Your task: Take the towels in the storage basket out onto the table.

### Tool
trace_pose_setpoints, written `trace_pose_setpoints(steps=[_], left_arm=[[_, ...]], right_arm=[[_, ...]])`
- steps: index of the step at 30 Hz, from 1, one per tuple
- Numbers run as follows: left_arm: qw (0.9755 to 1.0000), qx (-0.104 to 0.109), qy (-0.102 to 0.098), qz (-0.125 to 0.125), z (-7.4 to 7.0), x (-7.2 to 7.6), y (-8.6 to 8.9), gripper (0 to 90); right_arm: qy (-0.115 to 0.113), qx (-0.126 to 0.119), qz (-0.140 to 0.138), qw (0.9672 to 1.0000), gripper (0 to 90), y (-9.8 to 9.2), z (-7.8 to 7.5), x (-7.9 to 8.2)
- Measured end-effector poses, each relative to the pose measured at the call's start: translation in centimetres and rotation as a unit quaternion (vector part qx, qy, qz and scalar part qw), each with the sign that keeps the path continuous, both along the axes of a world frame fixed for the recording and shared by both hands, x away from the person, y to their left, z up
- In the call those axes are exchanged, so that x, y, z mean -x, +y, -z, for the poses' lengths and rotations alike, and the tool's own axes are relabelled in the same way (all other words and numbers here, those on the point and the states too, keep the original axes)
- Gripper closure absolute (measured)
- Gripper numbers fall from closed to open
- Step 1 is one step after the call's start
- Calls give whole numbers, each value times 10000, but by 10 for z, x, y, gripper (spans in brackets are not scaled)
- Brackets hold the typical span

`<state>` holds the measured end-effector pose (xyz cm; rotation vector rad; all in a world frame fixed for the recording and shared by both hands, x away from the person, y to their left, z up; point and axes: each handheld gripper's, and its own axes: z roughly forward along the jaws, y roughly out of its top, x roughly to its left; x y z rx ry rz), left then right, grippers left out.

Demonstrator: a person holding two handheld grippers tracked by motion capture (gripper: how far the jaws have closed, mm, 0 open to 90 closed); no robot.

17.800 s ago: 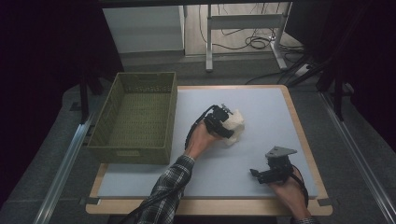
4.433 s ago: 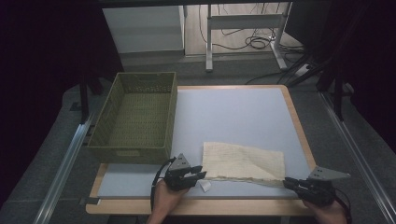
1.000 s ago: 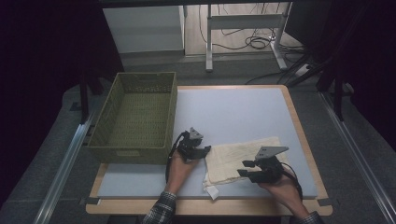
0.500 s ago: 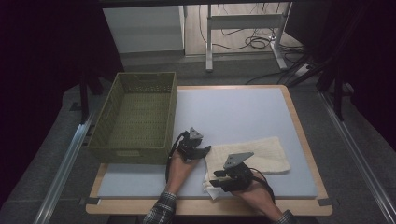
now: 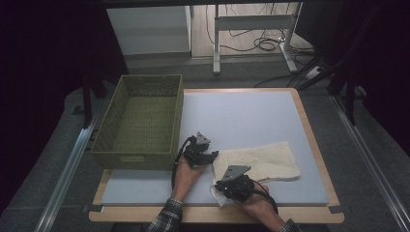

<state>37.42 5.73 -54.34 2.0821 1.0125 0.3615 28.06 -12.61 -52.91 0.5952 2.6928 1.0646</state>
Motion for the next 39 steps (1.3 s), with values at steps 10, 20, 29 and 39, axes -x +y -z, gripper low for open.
trace_pose_setpoints(steps=[10,20,29,39], left_arm=[[9990,167,122,403,-1,1,-2,838],[9988,272,-74,393,-27,1,-8,868],[9970,309,-364,603,-54,-4,-29,867],[9938,300,-468,959,-65,-19,-66,868]], right_arm=[[378,-355,64,9986,849,-8,2,-7],[314,-697,60,9971,849,-21,-22,-8],[100,-913,283,9954,848,-52,-44,-8],[-15,-997,767,9921,848,-94,-48,-11]])
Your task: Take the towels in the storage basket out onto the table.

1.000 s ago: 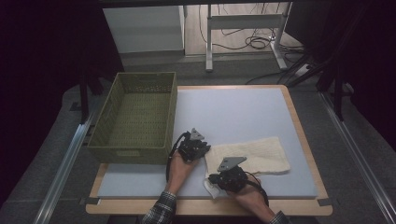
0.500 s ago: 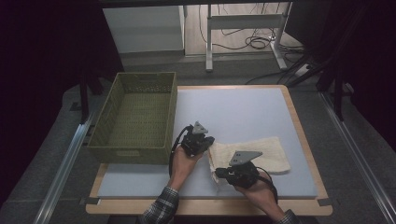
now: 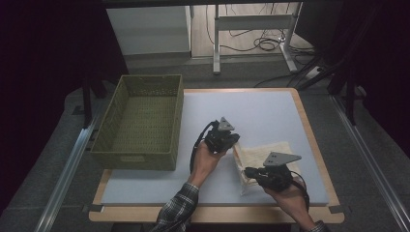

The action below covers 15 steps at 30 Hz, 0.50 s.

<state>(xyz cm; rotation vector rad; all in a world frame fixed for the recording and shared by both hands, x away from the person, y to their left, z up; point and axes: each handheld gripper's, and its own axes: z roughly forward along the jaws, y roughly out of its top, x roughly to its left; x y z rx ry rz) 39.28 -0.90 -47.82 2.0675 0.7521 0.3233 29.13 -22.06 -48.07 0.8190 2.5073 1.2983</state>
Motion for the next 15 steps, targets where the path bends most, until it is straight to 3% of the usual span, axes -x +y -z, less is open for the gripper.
trace_pose_setpoints(steps=[15], left_arm=[[9989,-116,-123,447,-2,-18,-67,867]], right_arm=[[20,-141,715,9973,848,-68,1,-1]])
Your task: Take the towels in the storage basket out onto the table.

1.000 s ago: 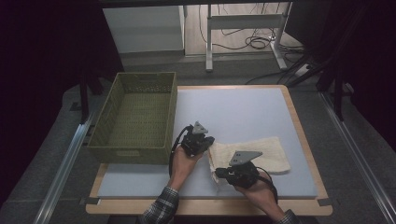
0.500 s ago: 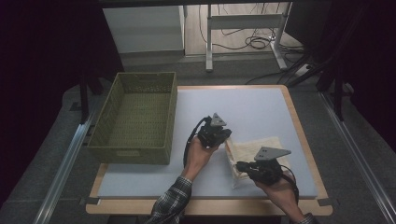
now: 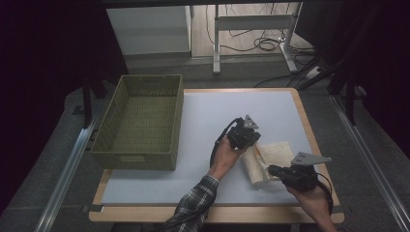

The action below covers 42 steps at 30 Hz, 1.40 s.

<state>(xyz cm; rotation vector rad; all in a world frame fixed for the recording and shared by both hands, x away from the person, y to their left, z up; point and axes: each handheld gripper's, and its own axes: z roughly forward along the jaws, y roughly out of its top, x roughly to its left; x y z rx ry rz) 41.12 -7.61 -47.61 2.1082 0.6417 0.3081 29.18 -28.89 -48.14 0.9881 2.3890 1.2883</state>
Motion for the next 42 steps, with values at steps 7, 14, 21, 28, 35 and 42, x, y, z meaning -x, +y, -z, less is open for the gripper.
trace_pose_setpoints(steps=[7,14,21,28,35,42], left_arm=[[9998,-73,-77,181,-4,-8,-27,867],[9994,-121,-88,319,-3,-14,-52,866],[9991,-175,-39,390,3,-21,-70,866],[9991,-244,83,333,13,-27,-84,787],[9999,54,-4,106,5,-25,-73,506],[10000,3,2,56,-1,-16,-46,459]], right_arm=[[-16,-55,248,9997,848,-23,-4,1],[15,-42,467,9989,847,-41,-2,1],[87,1,667,9977,847,-54,3,-1],[187,41,833,9963,838,-65,13,-6],[126,218,1057,9941,727,-74,15,-6],[-155,406,1312,9904,666,-90,-3,-1]])
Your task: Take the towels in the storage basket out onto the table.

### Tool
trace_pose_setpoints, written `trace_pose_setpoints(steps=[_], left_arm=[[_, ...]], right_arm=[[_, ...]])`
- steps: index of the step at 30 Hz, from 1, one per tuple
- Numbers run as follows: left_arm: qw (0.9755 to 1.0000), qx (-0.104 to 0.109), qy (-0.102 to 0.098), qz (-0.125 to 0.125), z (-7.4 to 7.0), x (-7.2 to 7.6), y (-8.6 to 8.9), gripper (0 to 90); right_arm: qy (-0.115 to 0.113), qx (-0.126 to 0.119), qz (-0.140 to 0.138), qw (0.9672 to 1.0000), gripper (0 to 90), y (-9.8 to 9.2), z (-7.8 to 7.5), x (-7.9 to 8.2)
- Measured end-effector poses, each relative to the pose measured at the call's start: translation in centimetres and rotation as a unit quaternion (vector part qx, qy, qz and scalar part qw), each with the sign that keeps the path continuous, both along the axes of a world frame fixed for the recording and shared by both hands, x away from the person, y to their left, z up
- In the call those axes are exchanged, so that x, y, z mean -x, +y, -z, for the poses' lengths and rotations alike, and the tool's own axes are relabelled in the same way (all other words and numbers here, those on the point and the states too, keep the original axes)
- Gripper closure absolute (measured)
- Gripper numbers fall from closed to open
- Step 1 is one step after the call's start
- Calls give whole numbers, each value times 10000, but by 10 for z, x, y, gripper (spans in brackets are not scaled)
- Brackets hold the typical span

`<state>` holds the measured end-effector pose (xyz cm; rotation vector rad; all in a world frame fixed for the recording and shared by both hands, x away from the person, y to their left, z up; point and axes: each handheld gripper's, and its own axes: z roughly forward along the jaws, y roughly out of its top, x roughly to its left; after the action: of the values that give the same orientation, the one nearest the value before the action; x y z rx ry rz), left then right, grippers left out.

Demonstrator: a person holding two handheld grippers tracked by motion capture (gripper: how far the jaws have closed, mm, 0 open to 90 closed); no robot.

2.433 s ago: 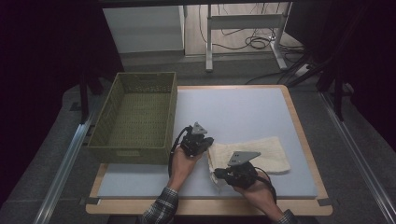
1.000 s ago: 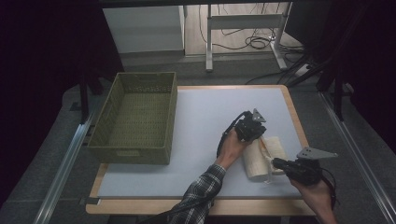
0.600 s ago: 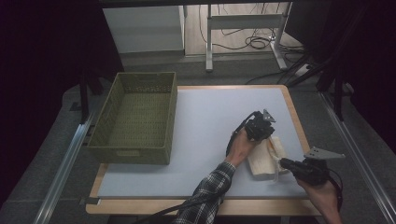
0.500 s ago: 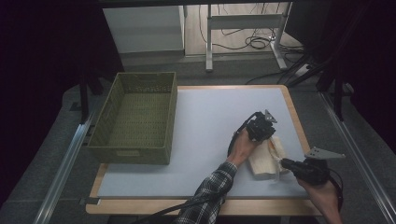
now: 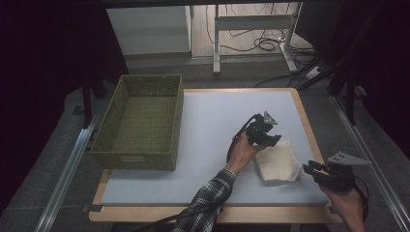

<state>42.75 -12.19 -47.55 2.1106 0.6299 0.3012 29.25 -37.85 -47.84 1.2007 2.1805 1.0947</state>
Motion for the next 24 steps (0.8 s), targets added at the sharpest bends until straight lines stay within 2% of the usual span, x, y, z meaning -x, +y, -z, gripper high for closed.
trace_pose_setpoints(steps=[1,3,6,8,13,14,19,22,24], left_arm=[[10000,-13,8,0,0,1,4,452],[9999,89,125,-12,3,5,13,451],[9997,63,235,3,7,9,21,442],[9996,30,277,-1,12,11,24,441],[9988,-219,406,-156,30,11,29,442],[9983,-261,458,-237,35,11,32,448],[9973,-170,605,-369,44,9,41,457],[9966,-284,665,-383,49,8,42,465],[9963,-280,720,-369,53,7,43,469]], right_arm=[[-21,-16,24,10000,660,-2,-2,0],[-62,-55,60,9999,645,-3,-6,0],[-109,-100,13,9999,628,1,-10,-3],[-60,-38,-33,10000,615,6,-9,-5],[208,150,-17,9997,585,13,10,-16],[328,146,40,9993,575,12,18,-19],[415,243,59,9988,553,9,30,-18],[485,277,39,9984,539,8,37,-19],[543,179,62,9983,535,8,39,-20]])
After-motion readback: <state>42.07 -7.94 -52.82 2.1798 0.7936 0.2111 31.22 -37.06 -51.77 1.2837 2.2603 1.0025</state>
